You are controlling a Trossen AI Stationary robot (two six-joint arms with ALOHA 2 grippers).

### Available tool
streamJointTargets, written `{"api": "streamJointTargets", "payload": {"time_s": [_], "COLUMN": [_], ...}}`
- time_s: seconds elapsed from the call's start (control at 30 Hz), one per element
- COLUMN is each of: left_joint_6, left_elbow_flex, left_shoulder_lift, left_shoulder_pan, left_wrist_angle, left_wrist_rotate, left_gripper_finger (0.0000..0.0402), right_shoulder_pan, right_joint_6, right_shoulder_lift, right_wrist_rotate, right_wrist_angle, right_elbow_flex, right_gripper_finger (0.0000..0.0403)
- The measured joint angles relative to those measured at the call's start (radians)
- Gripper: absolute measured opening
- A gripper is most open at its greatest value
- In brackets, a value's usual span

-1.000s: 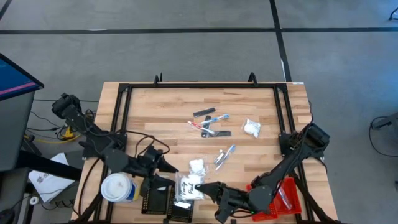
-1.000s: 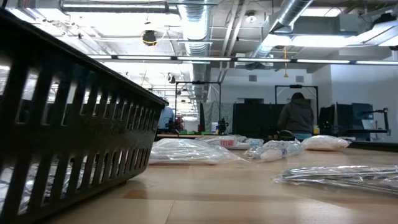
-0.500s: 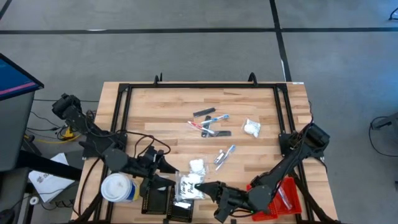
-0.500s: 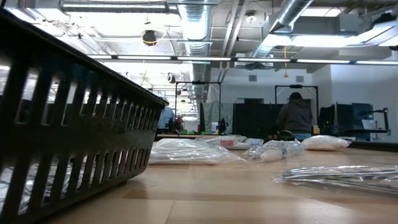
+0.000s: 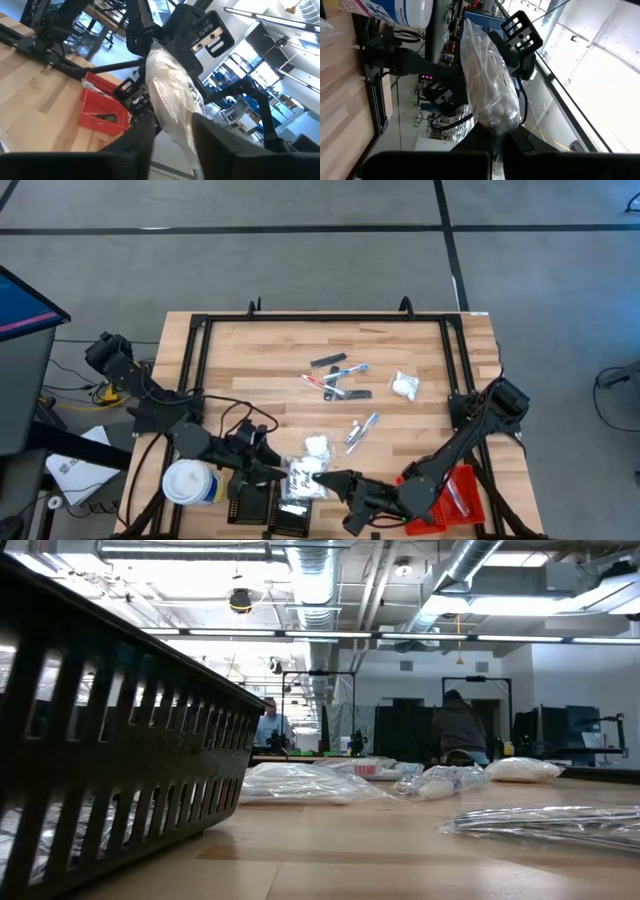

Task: Pick & Place Travel size toiletries
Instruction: Put the cotton pack into the left black bin

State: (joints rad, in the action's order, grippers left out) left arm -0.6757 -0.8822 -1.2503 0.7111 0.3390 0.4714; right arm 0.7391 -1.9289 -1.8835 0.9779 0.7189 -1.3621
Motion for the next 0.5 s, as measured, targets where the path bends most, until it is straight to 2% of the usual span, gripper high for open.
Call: {"api": "streamJointTargets", "payload": {"time_s": [0.13,0.27,0.4,0.5], "left_joint_6": [0.003,0.004,0.011,0.023], "left_elbow_flex": [0.000,0.000,0.000,0.000], "left_shoulder_lift": [0.000,0.002,0.033,0.083], "left_shoulder_pan": [0.000,0.003,0.006,0.022], "left_wrist_angle": [0.000,0.001,-0.001,-0.029], "left_wrist_rotate": [-0.022,-0.033,-0.069,-0.072], "left_gripper_finger": [0.0020,0.0004,0.0001,0.0001], "right_shoulder_pan": [0.000,0.000,0.006,0.022], "right_joint_6": [0.027,0.129,0.258,0.281], "right_shoulder_lift": [0.000,0.001,0.001,0.002], "right_wrist_rotate": [0.000,-0.008,-0.011,-0.011], "right_wrist_angle": [0.019,0.057,0.130,0.187], "right_elbow_flex": [0.000,0.001,0.000,0.000], "right_gripper_finger": [0.0009,0.0035,0.0077,0.0115]}}
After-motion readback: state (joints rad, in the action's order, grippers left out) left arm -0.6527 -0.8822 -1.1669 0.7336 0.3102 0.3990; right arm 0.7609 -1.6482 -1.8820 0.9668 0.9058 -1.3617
